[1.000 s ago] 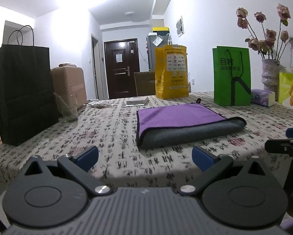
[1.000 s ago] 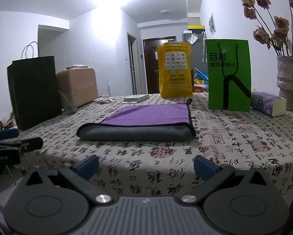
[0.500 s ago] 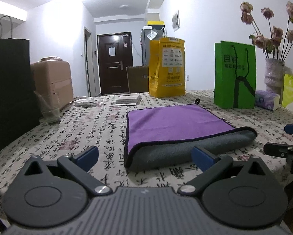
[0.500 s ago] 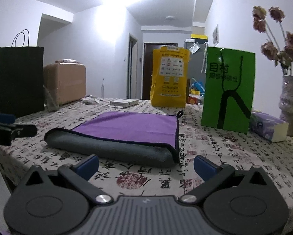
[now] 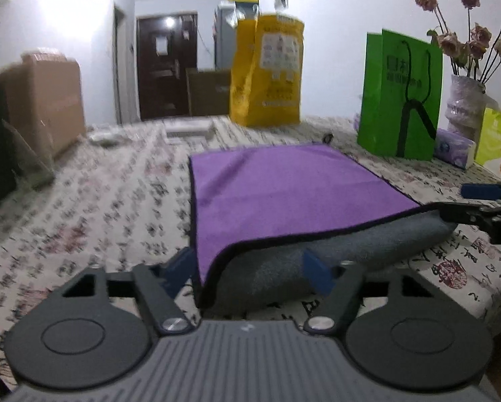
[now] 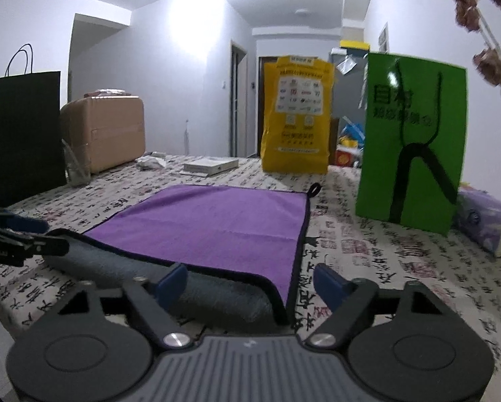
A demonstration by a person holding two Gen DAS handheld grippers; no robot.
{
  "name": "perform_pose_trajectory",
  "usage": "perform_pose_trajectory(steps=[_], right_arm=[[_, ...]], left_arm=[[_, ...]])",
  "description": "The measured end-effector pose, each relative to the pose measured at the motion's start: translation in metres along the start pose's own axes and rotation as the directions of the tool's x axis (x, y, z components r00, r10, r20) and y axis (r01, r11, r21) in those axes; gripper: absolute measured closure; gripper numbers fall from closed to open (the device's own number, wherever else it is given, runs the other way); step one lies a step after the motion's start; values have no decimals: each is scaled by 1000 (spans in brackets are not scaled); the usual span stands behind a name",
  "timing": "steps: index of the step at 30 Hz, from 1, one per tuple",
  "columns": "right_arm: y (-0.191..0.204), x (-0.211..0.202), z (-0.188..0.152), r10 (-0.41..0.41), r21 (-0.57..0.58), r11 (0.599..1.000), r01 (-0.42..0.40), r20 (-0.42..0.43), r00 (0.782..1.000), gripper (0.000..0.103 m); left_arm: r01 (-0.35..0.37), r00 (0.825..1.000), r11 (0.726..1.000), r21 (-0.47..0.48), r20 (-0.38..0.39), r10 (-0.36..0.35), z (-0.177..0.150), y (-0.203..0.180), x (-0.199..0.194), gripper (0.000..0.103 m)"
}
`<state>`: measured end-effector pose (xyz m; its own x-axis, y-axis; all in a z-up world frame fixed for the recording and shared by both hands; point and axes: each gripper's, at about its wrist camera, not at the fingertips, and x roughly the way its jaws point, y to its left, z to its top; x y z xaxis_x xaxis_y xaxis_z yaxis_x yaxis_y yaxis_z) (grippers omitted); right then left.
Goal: Fold towel
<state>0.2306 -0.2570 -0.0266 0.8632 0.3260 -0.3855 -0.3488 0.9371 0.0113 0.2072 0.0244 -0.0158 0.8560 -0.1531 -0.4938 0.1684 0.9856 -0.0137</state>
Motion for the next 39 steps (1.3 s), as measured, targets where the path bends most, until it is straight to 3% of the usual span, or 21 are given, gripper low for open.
perform_pose_trajectory(steps=[3,5,8,9,21,39], right_arm=[[-4,13,1,16,1,1000,-16,-43,999,43],[-6,21,0,32,5,999,-32,-84,996,65],[-7,26,-1,31,-1,1000,-31,-125,992,92],[-7,27,-1,21,-7,1000,-22,-129,991,96],[-11,44,28,-8,-64,998,1,-104,995,98],[-31,142,86,-33,-154,988,14,-121,992,98]], left_arm=[[33,998,999,-6,-45,-34,0,3,9,58],[36,998,999,-3,-56,-36,-1,5,11,83],[27,998,1000,11,-55,-26,-2,8,10,95],[25,998,1000,14,-57,-24,0,9,10,96],[-10,1000,1000,18,-7,10,36,18,24,97],[-21,1000,997,69,-11,22,111,47,115,97]])
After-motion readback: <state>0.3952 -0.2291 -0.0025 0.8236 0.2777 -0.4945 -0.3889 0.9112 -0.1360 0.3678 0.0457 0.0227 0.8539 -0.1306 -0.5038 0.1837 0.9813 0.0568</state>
